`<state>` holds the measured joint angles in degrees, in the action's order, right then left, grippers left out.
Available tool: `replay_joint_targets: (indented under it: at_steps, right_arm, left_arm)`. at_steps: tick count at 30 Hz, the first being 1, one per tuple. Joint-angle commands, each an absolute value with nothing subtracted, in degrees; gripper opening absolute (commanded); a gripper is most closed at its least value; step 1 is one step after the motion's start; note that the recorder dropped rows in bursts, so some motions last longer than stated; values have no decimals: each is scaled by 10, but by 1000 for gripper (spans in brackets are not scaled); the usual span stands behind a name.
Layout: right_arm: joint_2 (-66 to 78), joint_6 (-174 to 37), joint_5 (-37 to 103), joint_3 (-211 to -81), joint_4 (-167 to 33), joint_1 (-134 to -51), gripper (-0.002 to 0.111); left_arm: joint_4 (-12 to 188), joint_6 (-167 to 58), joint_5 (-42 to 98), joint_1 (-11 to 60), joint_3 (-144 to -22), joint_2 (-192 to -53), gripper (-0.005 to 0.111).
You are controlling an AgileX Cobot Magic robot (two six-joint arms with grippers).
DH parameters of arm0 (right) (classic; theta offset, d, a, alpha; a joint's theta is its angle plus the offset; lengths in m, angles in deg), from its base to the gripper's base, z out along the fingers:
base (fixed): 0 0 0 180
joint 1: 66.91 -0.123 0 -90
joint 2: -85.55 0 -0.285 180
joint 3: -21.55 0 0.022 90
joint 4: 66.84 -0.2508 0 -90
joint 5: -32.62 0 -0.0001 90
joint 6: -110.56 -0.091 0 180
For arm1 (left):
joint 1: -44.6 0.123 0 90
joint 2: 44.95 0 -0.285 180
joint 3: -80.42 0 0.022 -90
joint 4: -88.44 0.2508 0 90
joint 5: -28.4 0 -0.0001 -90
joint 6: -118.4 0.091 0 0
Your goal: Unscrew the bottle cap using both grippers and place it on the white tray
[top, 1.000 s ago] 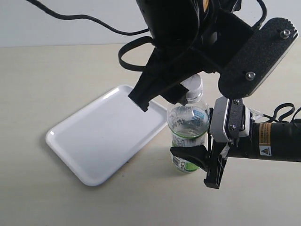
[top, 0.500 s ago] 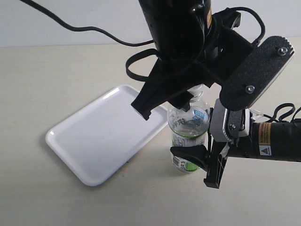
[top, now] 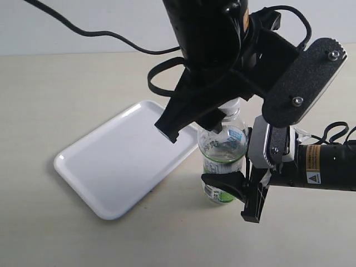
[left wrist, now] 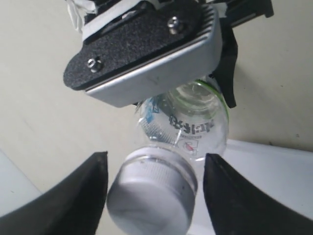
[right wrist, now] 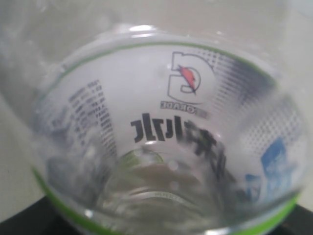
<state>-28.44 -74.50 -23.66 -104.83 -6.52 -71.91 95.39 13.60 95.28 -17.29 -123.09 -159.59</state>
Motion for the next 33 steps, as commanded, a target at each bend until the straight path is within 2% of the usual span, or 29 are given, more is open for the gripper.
replay_joint_targets:
  at_steps: [1, 16, 19, 21, 24, 25, 26, 33]
  right_arm:
    - [-290, -738, -167, -1045, -38, -719, 0]
    - [-290, -738, -167, -1045, -37, -719, 0]
    - [-290, -738, -167, -1045, -37, -719, 0]
    - [-290, -736, -167, -1045, -37, -719, 0]
    - [-290, -736, -167, -1045, -37, -719, 0]
    - [-290, -736, -167, -1045, -37, -719, 0]
    - [-290, -736, -167, -1045, -37, -719, 0]
    - [-290, -736, -167, -1045, -37, -719, 0]
  left_arm:
    - [953, 133, 958, -173, -1230, -1587, 58]
    - [966, 132, 959, -173, -1230, -1574, 58]
    - [966, 132, 959, -173, -1230, -1574, 55]
    - [966, 132, 961, -173, -1230, -1574, 46]
    - [954, 130, 961, -173, -1230, -1574, 18]
    - [953, 129, 961, -173, -1230, -1574, 12]
    - [953, 113, 961, -173, -1230, -1574, 0]
    - [949, -48, 961, -178, -1230, -1574, 0]
